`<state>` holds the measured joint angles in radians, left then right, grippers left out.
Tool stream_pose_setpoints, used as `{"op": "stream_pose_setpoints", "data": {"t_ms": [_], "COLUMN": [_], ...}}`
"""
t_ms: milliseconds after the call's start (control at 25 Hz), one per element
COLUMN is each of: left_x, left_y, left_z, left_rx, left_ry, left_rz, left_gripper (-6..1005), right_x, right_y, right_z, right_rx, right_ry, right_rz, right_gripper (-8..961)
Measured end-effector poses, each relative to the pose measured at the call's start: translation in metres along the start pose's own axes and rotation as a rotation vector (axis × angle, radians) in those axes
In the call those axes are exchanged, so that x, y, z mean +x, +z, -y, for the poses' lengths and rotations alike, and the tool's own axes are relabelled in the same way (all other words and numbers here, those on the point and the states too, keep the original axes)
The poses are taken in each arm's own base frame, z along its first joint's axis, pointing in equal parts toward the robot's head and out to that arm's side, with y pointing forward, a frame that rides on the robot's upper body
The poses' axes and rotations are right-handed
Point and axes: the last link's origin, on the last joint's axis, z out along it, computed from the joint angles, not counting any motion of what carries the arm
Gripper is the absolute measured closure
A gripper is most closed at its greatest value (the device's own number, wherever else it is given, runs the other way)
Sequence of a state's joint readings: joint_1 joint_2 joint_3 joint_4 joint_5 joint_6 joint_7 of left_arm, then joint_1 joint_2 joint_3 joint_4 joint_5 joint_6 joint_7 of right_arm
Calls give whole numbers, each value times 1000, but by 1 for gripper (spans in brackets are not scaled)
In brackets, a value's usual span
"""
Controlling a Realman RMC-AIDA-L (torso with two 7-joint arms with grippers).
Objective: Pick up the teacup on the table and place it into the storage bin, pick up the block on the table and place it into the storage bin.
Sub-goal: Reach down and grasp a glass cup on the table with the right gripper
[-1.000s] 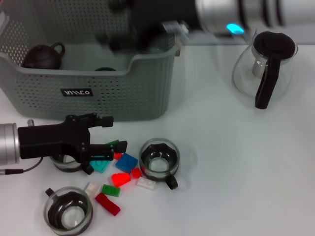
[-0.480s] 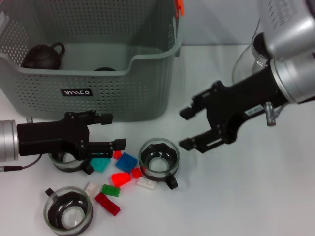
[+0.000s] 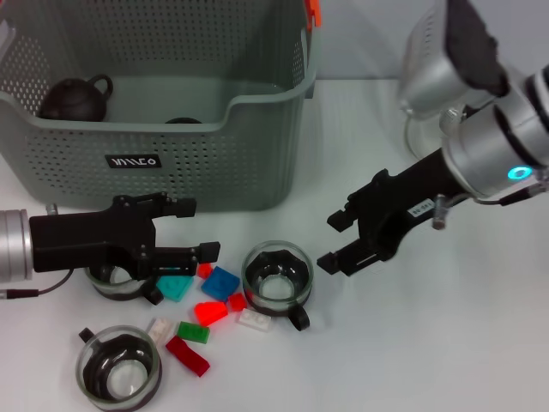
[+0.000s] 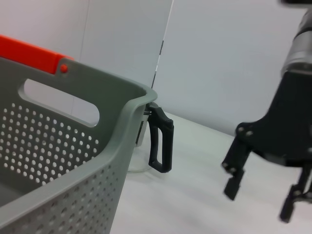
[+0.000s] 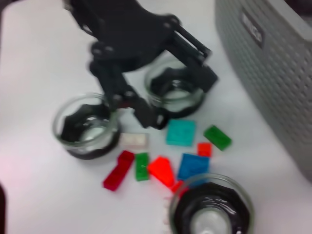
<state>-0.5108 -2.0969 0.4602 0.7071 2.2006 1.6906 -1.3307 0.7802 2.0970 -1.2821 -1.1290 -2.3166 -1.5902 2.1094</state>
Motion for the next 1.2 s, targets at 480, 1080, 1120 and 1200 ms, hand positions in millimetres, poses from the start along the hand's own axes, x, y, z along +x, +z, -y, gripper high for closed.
{"op": "stream_pose_setpoints", "data": {"t_ms": [480,1080,1120,1200], "left_x": [-1,0,0,-1], "left_y": [1,1,1,1], "left_z": [0,1,1,1], "left_rx": [2,5,5,5], "left_ry": [7,7,7,7], "left_rz": [-1,-5,-4,-4], "left_gripper": [138,138,138,138], "right_x": [0,-5,-5,-5], "right_y": [53,85,87,90], "right_z": [15,11,11,11], "right_rx": [90,128,131,139], "right_ry": [29,-13,-16,-24], "right_rz": [-64,-50,-52,-53], "right_gripper": [269,270,270,270]}}
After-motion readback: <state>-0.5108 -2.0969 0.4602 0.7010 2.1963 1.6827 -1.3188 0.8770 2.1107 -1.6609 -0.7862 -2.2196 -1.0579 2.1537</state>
